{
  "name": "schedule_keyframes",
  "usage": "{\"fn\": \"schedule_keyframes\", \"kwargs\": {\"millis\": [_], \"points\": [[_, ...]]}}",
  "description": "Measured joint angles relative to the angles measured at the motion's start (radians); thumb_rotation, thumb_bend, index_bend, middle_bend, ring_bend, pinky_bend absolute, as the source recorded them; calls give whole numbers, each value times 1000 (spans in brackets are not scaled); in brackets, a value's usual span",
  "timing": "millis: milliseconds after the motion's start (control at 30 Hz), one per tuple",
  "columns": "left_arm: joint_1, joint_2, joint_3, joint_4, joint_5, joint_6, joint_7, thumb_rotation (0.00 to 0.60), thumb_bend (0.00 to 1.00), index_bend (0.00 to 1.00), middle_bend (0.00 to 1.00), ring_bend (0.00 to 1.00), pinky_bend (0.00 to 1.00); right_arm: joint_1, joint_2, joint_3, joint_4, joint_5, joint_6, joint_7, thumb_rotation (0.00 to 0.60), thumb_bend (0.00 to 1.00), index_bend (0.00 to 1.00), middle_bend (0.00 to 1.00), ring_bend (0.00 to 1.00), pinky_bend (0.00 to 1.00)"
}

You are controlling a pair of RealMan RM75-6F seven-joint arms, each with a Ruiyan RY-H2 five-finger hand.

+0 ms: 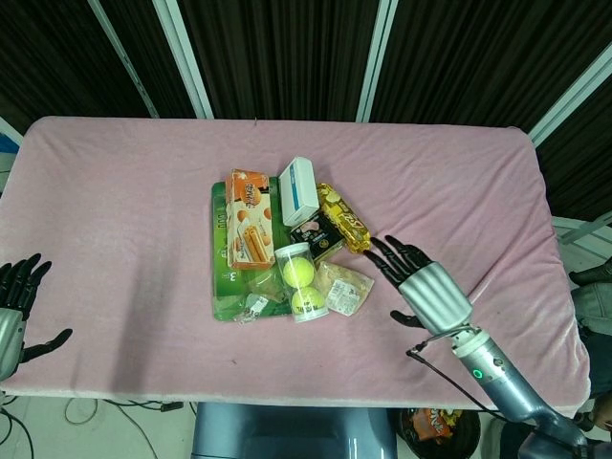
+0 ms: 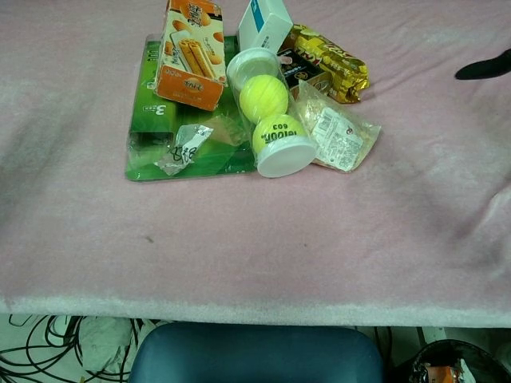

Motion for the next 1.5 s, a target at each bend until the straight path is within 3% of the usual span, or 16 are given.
{"fn": "schedule_keyframes", "kwargs": {"millis": [267,500,733,1067,1500], "points": [[-3,2,-1,-4,-9,-11,-9,600,0,0,0,0,0,80,-123,-9,35,-28,-84,8,600,85,0,0,0,219],[-3,6,-5,-9,-24,-18,-26,600,0,0,0,0,0,138,-253,-1,86,-9,-137,-70,600,85,0,0,0,219],[-3,9,-9,-11,-33,-22,-37,600,0,0,0,0,0,214,-319,10,223,-91,-147,-142,600,84,0,0,0,219],[-2,8,-11,-14,-35,-18,-36,600,0,0,0,0,0,326,-403,-10,504,-222,-140,-189,600,83,0,0,0,214],[-3,7,-15,-19,-48,-28,-29,600,0,0,0,0,0,439,-507,-32,721,-258,-149,-194,600,84,0,0,0,205]]}}
